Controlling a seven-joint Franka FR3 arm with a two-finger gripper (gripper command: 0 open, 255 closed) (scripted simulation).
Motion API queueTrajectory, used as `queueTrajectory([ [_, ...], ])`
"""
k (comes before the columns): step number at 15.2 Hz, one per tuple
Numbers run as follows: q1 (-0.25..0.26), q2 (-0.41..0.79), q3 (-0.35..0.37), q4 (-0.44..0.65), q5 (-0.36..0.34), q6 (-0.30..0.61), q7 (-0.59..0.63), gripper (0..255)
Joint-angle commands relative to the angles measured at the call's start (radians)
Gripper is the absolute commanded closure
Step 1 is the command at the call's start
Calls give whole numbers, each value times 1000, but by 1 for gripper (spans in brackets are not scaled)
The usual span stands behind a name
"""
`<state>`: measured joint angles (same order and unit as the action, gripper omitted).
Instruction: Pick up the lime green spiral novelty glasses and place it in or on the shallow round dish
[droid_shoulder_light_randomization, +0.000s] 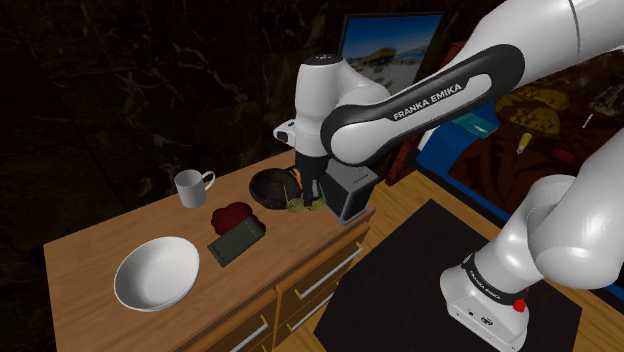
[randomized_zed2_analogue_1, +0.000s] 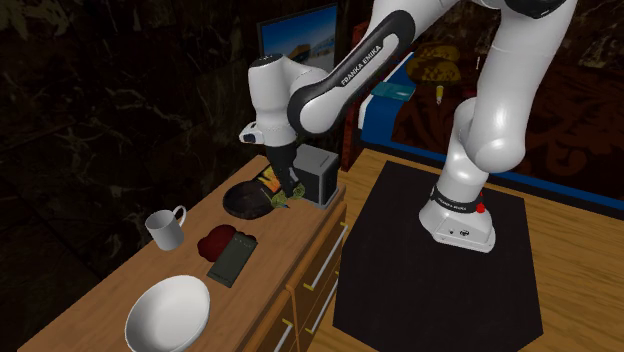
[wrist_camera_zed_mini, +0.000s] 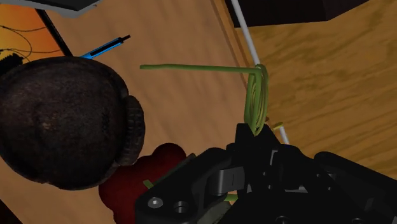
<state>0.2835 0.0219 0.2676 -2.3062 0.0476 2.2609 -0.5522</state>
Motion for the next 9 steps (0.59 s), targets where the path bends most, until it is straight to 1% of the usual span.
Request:
queueTrajectory([
  [1, -14, 50, -14, 63, -19, -17, -15, 255],
  [9, -57, 275, -67, 401, -77, -136, -82, 255],
])
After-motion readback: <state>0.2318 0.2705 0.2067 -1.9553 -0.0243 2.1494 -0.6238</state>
